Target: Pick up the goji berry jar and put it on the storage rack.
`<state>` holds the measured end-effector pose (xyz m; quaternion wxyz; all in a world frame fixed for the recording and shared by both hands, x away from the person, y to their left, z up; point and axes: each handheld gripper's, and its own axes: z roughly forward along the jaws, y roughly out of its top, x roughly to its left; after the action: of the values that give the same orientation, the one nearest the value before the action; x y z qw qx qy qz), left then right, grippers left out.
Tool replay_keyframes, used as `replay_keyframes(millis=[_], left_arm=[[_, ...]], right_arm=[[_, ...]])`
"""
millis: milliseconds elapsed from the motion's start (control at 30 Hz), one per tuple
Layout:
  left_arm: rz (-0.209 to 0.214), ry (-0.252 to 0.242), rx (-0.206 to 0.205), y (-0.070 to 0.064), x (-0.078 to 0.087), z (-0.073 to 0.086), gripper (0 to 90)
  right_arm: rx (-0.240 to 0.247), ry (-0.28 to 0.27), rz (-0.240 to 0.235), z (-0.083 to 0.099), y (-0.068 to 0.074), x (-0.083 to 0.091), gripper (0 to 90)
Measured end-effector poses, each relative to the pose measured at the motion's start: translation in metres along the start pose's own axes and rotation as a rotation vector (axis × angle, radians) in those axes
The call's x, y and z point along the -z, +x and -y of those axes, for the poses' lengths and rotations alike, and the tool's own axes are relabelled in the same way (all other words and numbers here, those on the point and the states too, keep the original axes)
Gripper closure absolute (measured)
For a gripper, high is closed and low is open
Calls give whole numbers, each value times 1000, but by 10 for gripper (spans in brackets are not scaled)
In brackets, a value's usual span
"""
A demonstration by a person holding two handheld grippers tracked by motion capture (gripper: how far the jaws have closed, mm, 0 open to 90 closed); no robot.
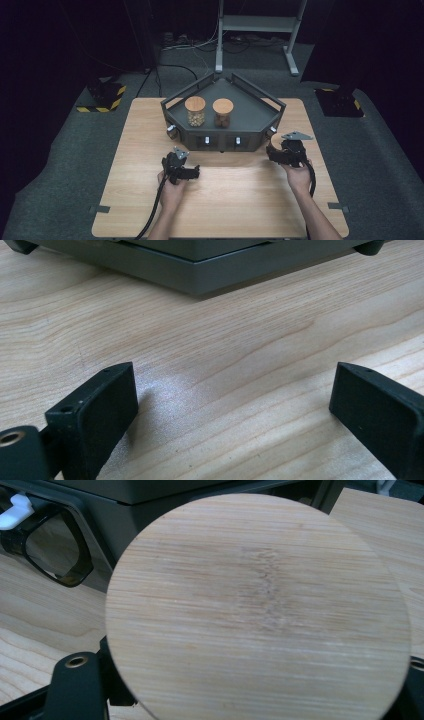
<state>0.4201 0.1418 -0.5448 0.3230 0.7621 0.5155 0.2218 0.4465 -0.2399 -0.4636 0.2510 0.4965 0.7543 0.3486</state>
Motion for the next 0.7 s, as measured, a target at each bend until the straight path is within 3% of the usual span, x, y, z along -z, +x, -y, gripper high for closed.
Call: replay_keyframes(millis=[700], left_arm=[[0,0,0,0,0,0,54]], right_arm=[[18,-3,4,-9,-4,11,255]])
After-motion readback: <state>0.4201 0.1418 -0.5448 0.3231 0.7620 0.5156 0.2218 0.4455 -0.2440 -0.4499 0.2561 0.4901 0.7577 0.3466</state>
